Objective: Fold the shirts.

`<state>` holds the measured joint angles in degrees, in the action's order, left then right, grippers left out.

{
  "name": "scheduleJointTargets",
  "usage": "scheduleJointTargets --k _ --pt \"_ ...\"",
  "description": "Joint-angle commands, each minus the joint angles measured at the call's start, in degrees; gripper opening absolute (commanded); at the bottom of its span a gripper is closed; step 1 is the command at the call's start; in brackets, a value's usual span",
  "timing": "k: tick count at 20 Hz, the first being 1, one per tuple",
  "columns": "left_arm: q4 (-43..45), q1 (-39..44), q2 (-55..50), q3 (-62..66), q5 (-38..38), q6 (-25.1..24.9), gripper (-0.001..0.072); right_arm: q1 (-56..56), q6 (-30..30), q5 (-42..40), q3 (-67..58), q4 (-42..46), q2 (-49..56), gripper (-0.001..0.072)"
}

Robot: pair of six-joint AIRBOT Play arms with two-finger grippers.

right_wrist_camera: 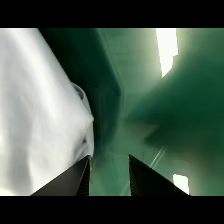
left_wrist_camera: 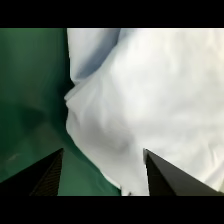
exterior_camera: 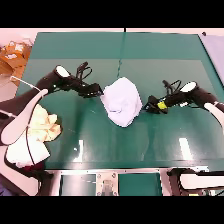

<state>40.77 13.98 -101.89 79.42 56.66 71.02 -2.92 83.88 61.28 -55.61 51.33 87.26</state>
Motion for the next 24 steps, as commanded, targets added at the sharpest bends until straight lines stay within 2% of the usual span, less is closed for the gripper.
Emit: scheduleJointTargets --k 1,3,4,5,6,7,8,13,16,22,24 --pt "-7.5 -0.2 -4.0 -0.9 -1.9 -3.1 0.0573 4.0 -1.7 -4.1 0.9 -2.9 3.7 0.0283" --pt "-9.8 -0.2 -4.9 -0.9 -2.3 -4.2 0.057 5.5 -1.7 -6.0 0.9 -4.4 4.2 0.0283" --pt "-10.2 -0.2 -4.9 -0.9 -2.9 -4.6 0.0434 6.0 -2.1 -6.9 0.9 -5.6 4.2 0.0283" --pt "-10.3 -0.2 -4.9 -0.8 -3.3 -5.7 0.0258 6.1 -2.1 -7.4 0.7 -6.1 4.2 0.0252" --pt "-10.1 -0.4 -4.9 -0.8 -3.7 -6.2 0.0064 6.0 -2.4 -7.5 0.5 -6.1 4.2 0.0131" --pt "-9.5 -1.2 -4.9 -0.6 -3.7 -6.6 0.0024 5.6 -3.3 -7.4 0.0 -6.0 4.2 0.0044" --pt "-8.2 -2.6 -4.9 0.0 -3.0 -6.2 0.0023 4.6 -3.6 -6.6 -0.7 -5.6 4.1 0.0015" --pt "6.2 -11.5 -4.2 5.4 11.0 2.3 0.0022 -5.6 -3.6 2.4 -6.7 -0.5 4.1 0.0014" --pt "12.2 -14.2 -0.2 5.6 12.2 4.3 0.0023 -12.2 -3.6 6.6 -9.4 -0.2 2.9 0.0014" --pt "15.4 -13.9 7.2 5.5 18.6 7.0 0.0023 -16.5 -5.1 9.6 -10.9 -0.5 -2.6 0.0014" --pt "15.4 -12.7 11.5 5.6 18.2 7.0 0.0022 -16.5 -6.4 11.9 -12.7 -1.4 -4.8 0.0014"
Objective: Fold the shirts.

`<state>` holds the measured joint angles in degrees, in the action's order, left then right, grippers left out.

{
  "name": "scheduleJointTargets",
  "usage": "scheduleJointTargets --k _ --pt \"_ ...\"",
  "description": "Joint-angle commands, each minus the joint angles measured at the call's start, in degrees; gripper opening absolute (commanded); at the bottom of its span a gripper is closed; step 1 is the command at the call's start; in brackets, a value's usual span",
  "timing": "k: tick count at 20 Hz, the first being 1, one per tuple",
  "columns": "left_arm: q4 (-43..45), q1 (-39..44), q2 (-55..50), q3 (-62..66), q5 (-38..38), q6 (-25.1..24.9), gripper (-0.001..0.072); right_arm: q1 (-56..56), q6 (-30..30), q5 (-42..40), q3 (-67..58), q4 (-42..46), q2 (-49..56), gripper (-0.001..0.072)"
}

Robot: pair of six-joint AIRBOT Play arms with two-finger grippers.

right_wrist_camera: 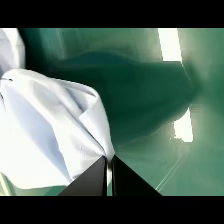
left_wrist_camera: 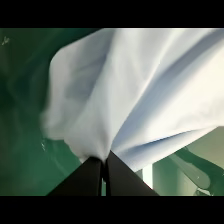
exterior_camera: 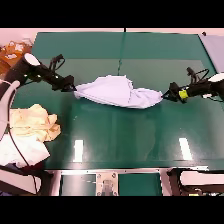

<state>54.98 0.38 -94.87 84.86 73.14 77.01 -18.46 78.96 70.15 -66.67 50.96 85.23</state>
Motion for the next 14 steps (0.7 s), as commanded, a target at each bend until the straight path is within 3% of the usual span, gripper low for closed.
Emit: scheduleJointTargets --k 1,5,8,14 --pt "1.2 1.4 7.6 0.1 0.2 1.7 0.0022 -1.0 -1.5 4.8 -3.5 -1.0 -4.2 0.0014" --pt "0.3 1.3 24.6 0.3 -5.5 2.7 0.0022 -1.0 -1.4 8.0 -14.0 -7.6 -13.9 0.0014" --pt "0.0 1.3 34.8 6.1 -4.8 1.0 0.0022 -1.0 -0.9 7.4 -24.3 -10.5 -21.7 0.0014" --pt "-4.3 1.3 43.3 23.9 -2.6 -2.5 0.0023 -1.0 3.1 -0.5 -37.6 -8.5 -36.5 0.0015"
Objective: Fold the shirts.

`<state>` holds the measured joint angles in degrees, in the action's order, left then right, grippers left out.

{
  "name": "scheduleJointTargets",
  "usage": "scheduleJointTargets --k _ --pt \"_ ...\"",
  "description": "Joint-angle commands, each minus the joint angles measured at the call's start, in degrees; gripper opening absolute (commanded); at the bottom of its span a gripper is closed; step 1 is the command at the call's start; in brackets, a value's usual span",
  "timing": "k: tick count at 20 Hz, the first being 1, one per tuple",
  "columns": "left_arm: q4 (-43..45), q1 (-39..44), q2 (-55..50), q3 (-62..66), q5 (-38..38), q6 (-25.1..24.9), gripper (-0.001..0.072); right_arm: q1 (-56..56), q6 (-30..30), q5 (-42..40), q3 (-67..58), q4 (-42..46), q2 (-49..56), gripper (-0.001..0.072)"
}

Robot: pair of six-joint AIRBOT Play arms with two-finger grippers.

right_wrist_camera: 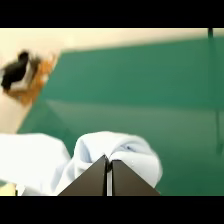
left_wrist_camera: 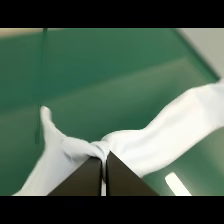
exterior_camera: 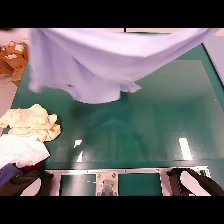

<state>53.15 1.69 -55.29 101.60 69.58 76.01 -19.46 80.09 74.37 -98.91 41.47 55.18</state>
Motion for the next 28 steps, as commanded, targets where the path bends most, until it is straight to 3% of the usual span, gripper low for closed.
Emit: scheduleJointTargets --k 1,5,9,12,15,18,20,21,22,23,24,26,28 --pt "-2.6 0.0 3.9 8.8 1.2 -1.7 0.0023 0.0 3.0 -6.5 -5.6 3.0 -8.4 0.0015" --pt "-2.6 0.0 -0.2 8.9 1.9 -4.3 0.0023 0.0 5.4 -3.3 -2.8 10.2 -9.0 0.0015" --pt "-9.6 0.0 -14.7 8.9 0.2 -11.0 0.0024 0.1 4.7 -3.9 16.0 10.2 -7.3 0.0015" --pt "-18.4 1.5 -30.4 8.9 -1.4 -14.2 0.0024 0.1 3.0 -9.9 34.6 10.2 -5.1 0.0016" --pt "-18.4 7.3 -45.5 8.9 -4.0 -16.2 0.0024 0.1 1.7 -18.1 49.9 10.1 -0.2 0.0016" --pt "-18.4 11.9 -55.5 8.9 -12.5 -16.1 0.0024 0.1 0.1 -23.1 55.5 10.1 7.5 0.0015" --pt "-18.4 13.0 -58.1 8.9 -13.7 -15.5 0.0026 0.0 -1.3 -23.9 55.4 10.1 12.5 0.0016" --pt "-18.2 12.8 -58.2 8.9 -12.8 -13.7 0.0263 0.0 -1.3 -24.2 55.2 10.1 14.0 0.0015" --pt "-18.2 12.0 -57.7 9.2 -11.1 -11.2 0.0636 0.0 -1.3 -24.2 54.7 10.1 15.2 0.0015" --pt "-18.0 10.4 -57.0 10.3 -6.8 -8.2 0.0715 0.0 -1.3 -24.2 54.0 10.1 15.9 0.0016" --pt "-17.4 8.3 -56.3 12.3 -1.0 -5.9 0.0716 0.0 -1.8 -24.2 53.0 10.2 16.1 0.0017" --pt "-14.8 3.0 -54.9 16.9 13.0 3.3 0.0715 -0.8 -2.4 -23.8 49.9 10.3 16.1 0.0056" --pt "-11.8 -1.4 -52.7 15.8 21.8 8.9 0.0715 -2.3 -2.4 -23.2 47.0 10.2 16.2 0.0057"
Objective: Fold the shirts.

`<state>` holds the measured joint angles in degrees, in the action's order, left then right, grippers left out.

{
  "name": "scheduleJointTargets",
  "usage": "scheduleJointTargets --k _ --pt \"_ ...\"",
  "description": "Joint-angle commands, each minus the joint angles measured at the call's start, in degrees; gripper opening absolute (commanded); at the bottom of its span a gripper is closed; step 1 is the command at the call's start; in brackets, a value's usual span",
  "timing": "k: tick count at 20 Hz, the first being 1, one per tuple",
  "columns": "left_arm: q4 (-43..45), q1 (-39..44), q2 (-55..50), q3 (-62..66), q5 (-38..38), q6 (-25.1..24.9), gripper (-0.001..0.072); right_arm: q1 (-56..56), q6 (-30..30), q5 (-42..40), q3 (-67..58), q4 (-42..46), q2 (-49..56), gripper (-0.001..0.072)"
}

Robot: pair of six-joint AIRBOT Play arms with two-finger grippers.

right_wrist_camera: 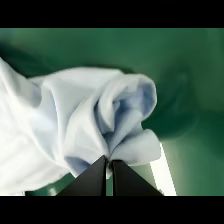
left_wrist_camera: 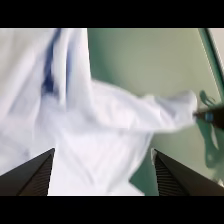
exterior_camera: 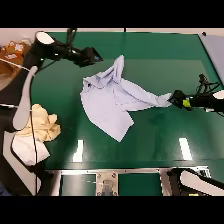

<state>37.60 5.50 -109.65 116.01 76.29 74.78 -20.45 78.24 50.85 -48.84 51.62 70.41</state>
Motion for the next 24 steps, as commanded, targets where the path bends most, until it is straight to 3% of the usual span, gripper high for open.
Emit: scheduleJointTargets --k 1,3,4,6,7,10,12,14,17,20,21,22,24 --pt "7.5 -6.5 3.0 -0.5 18.9 13.0 0.0715 -2.2 -0.5 0.6 -4.2 0.1 1.2 0.0062" --pt "16.7 -6.6 6.4 -7.1 23.2 15.0 0.0715 -4.0 -0.8 1.1 -5.7 0.1 1.9 0.0227" --pt "19.8 -6.1 8.5 -11.7 22.6 15.0 0.0716 -4.9 -1.9 1.0 -6.0 0.1 2.1 0.0237" --pt "22.3 -4.7 13.3 -23.1 17.9 14.7 0.0716 -7.0 -2.5 1.1 -6.1 0.1 2.5 0.0386" --pt "22.3 -4.1 15.5 -29.3 14.6 14.5 0.0716 -8.1 -2.5 1.0 -6.1 0.1 2.7 0.0418" --pt "19.7 -1.0 19.6 -45.5 2.7 13.6 0.0716 -11.4 -2.9 1.1 -6.1 0.1 3.9 0.0437" --pt "16.1 2.1 19.7 -52.5 -4.8 11.7 0.0715 -12.2 -5.3 1.1 -6.1 0.1 5.2 0.0514" --pt "14.4 5.0 19.7 -57.2 -11.6 11.6 0.0715 -12.3 -5.5 1.5 -6.1 0.1 6.9 0.0514" --pt "14.2 6.6 19.7 -59.2 -16.0 11.6 0.0709 -12.3 -5.5 3.0 -6.1 0.1 9.2 0.0514" --pt "13.8 6.6 19.7 -59.2 -19.3 9.9 0.019 -12.2 -7.1 3.9 -6.1 0.1 10.3 0.0515" --pt "13.8 6.6 19.7 -59.1 -21.2 9.3 0.0066 -12.2 -8.1 4.8 -6.1 0.1 10.6 0.0516" --pt "14.3 6.4 19.7 -58.6 -22.7 8.6 0.0025 -12.2 -9.4 5.4 -6.1 0.1 10.9 0.0517" --pt "15.5 4.4 19.7 -56.3 -21.6 8.2 0.0024 -11.8 -12.7 6.8 -6.1 0.1 11.5 0.0557"
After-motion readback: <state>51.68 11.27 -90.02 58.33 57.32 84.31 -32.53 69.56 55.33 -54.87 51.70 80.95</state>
